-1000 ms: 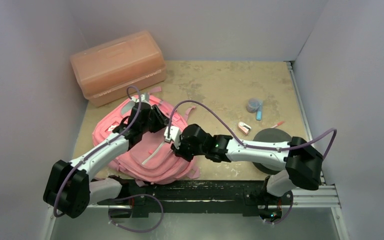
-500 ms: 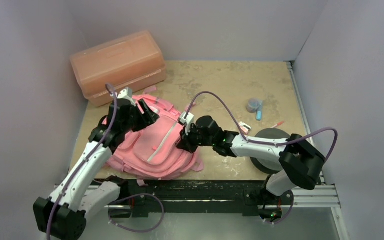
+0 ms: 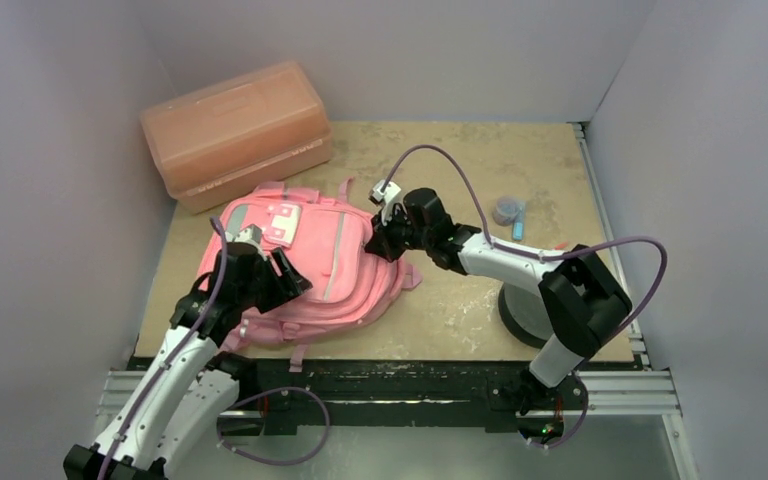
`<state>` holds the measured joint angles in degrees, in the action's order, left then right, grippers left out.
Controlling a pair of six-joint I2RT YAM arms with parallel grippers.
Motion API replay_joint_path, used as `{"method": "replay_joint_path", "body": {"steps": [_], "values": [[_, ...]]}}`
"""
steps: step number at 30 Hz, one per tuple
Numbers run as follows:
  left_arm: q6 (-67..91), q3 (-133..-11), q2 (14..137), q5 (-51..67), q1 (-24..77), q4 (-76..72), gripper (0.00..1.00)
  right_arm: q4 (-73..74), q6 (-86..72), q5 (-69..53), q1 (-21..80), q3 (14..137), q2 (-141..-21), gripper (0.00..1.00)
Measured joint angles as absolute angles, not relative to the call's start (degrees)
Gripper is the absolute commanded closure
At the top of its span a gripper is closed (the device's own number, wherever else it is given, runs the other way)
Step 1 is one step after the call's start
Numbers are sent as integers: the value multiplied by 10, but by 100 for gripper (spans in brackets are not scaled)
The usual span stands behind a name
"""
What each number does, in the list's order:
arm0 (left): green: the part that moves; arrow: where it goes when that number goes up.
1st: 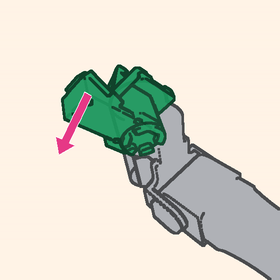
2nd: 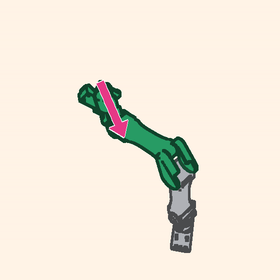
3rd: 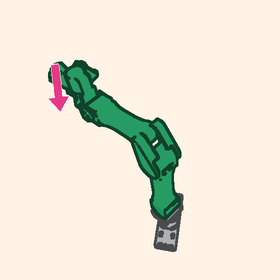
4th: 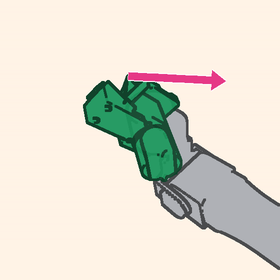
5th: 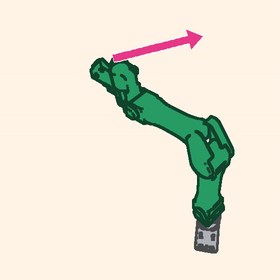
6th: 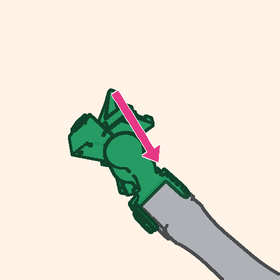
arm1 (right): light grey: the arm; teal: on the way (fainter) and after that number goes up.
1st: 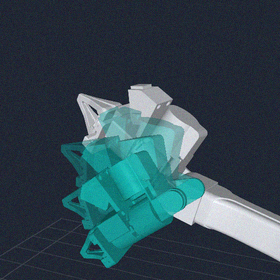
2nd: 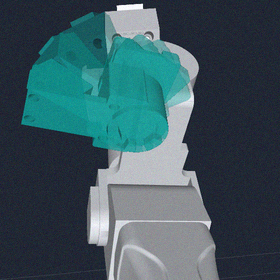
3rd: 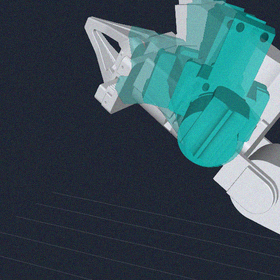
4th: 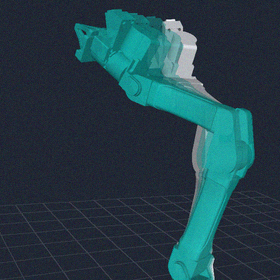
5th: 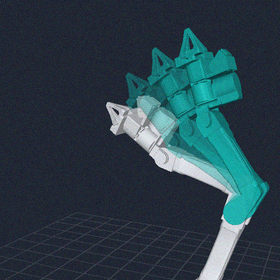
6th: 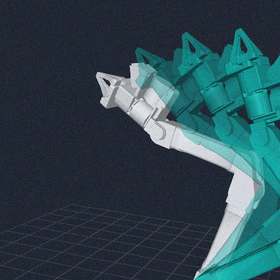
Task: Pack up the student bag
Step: Unzip the student bag at the center of the board.
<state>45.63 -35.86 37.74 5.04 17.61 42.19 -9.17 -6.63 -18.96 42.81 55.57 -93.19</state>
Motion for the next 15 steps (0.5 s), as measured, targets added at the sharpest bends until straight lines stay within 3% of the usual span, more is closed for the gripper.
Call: {"method": "replay_joint_path", "body": {"steps": [7,15], "values": [[490,-310,468,83,173,326,53,-40,-23,-174,424,575,-930,100],[534,-252,453,103,173,218,61,48,3,-110,461,543,-867,100]]}}
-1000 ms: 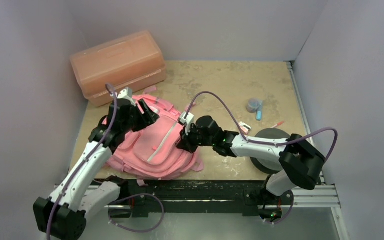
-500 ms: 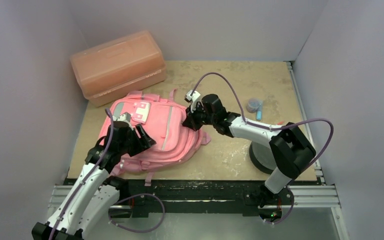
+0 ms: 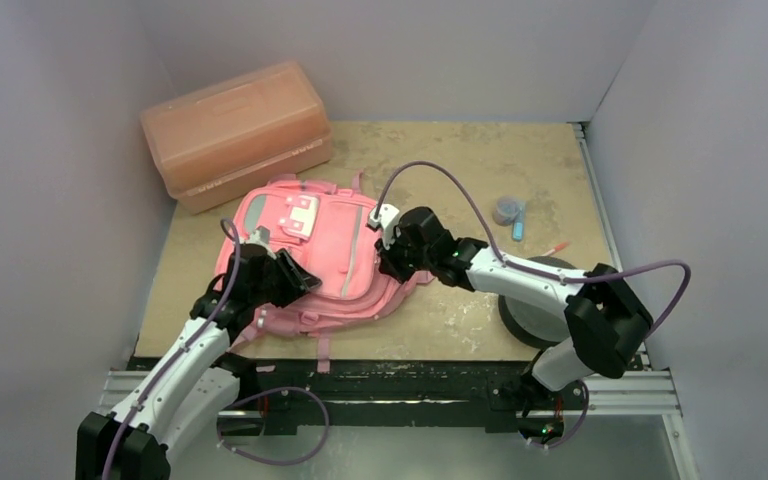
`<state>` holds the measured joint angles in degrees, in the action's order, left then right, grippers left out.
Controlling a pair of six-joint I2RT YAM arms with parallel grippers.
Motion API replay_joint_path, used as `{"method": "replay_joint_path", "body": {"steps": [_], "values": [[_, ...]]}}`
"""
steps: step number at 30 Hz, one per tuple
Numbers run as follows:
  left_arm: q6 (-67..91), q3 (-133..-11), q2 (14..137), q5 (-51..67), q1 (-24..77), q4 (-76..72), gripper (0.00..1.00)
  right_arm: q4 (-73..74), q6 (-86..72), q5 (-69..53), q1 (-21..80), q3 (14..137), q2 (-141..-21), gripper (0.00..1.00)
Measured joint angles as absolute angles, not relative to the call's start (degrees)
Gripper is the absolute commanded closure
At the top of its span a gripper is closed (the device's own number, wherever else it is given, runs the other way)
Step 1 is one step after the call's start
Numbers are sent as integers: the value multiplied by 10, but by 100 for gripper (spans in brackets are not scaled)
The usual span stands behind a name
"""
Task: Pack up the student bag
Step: Unzip the student bag at the center of the board.
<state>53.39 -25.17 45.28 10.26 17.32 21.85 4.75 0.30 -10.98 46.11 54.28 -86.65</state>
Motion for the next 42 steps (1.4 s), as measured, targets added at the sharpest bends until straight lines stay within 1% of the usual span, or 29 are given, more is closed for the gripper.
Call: {"method": "replay_joint_path", "body": {"steps": [7,15,17,19,23,26,30,34,36,39,42], "values": [[556,-226,446,95,172,191,62,96,-9,-58,545,546,-865,100],[579,-203,436,68,167,163,65,102,-103,-39,596,545,-865,100],[580,-198,430,62,165,156,61,86,-121,-39,609,534,-863,100],[579,-197,430,61,165,152,55,73,-132,-39,616,523,-861,100],[569,-198,410,64,165,154,51,64,-134,-47,605,519,-861,100],[551,-200,372,73,168,199,48,59,-126,-74,581,519,-867,100],[528,-205,311,75,171,262,47,44,-100,-101,540,521,-887,100],[514,-205,282,97,172,293,46,43,-58,-95,510,563,-936,100],[509,-205,278,112,173,297,43,46,-40,-86,505,586,-958,100],[488,-221,291,136,174,306,41,52,-22,-76,501,608,-974,100],[458,-304,373,151,176,326,40,48,-16,-72,502,599,-965,100]]}}
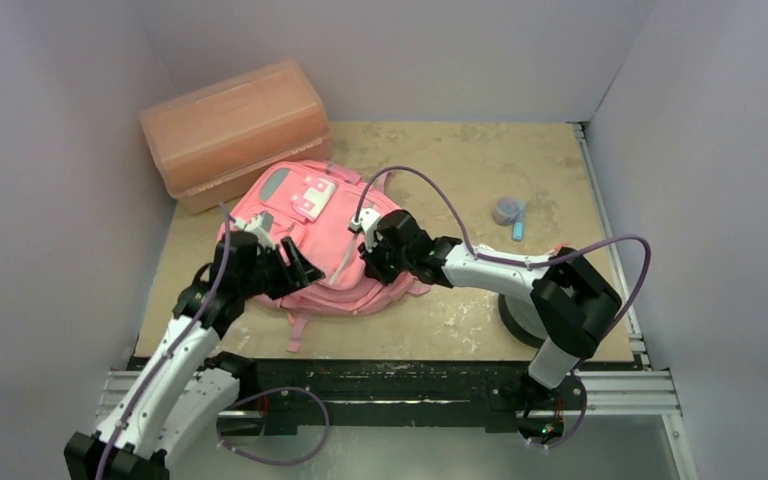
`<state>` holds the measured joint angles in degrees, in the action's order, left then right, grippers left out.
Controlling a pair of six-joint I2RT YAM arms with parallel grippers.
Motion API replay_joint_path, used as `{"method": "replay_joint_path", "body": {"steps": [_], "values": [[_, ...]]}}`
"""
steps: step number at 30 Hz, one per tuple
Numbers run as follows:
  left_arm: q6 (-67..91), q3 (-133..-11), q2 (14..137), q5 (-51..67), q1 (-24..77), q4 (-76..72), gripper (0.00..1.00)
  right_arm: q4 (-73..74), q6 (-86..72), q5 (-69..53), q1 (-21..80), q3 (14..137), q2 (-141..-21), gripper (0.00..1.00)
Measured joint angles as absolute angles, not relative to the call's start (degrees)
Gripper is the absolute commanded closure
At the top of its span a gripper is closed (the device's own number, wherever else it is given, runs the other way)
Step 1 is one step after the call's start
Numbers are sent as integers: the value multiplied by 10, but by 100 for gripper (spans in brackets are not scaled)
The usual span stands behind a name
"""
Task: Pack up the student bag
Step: Unzip the student bag at the center of the board.
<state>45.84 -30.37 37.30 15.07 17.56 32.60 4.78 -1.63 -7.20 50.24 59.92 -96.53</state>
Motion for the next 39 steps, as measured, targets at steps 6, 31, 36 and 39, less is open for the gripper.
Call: {"method": "replay_joint_path", "body": {"steps": [6,31,36,39], "values": [[416,-509,587,188,176,298,39,0,-29,-72,498,558,-933,100],[441,-780,1071,295,223,192,64,-157,-80,-85,484,438,-877,100],[477,-754,1071,279,221,141,64,-117,-81,-87,494,442,-858,100],[498,-739,1071,276,221,117,64,-93,-84,-93,510,453,-859,100]]}}
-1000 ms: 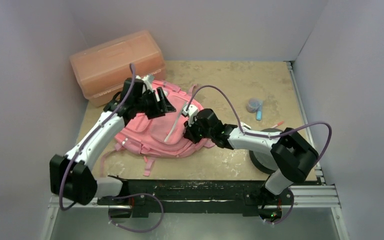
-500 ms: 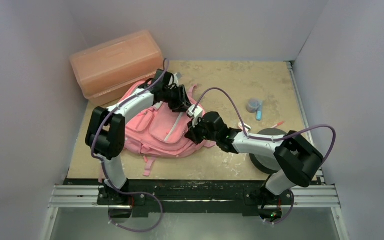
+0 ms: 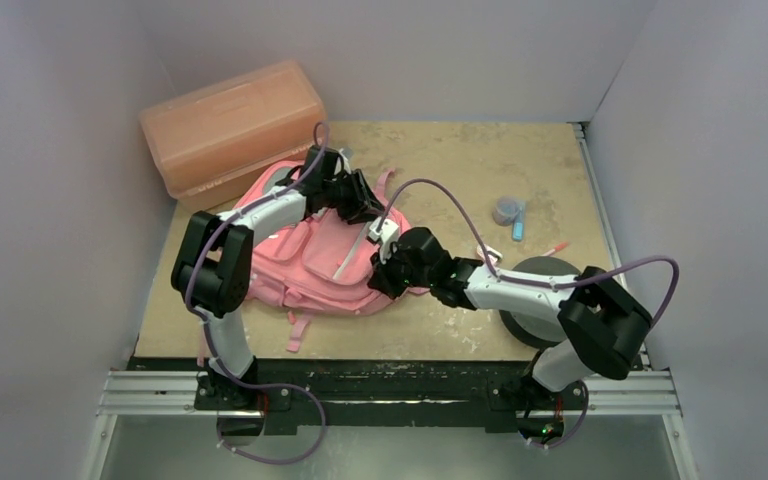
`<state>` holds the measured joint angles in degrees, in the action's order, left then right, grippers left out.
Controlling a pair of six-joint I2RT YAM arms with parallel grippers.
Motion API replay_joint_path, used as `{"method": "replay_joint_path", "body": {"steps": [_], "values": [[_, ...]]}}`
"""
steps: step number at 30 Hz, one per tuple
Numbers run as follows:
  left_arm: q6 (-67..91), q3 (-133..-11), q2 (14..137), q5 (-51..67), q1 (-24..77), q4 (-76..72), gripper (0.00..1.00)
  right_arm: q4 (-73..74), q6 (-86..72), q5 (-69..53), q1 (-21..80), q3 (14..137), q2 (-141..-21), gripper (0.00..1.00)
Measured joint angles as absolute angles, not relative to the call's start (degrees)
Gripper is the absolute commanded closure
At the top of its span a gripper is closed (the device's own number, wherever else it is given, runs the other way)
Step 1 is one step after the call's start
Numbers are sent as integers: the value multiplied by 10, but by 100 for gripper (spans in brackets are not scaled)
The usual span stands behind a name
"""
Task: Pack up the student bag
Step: Unzip the student bag at the center of the board.
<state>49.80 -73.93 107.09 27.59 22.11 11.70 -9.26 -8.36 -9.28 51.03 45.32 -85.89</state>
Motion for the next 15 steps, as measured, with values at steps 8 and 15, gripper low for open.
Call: {"method": "replay_joint_path", "body": {"steps": [8,15], "values": [[529,-722,1071,265,221,77,64,-76,-139,-160,559,504,-900,100],[540,-704,1071,262,221,37,64,-75,-191,-160,565,565,-946,99]]}}
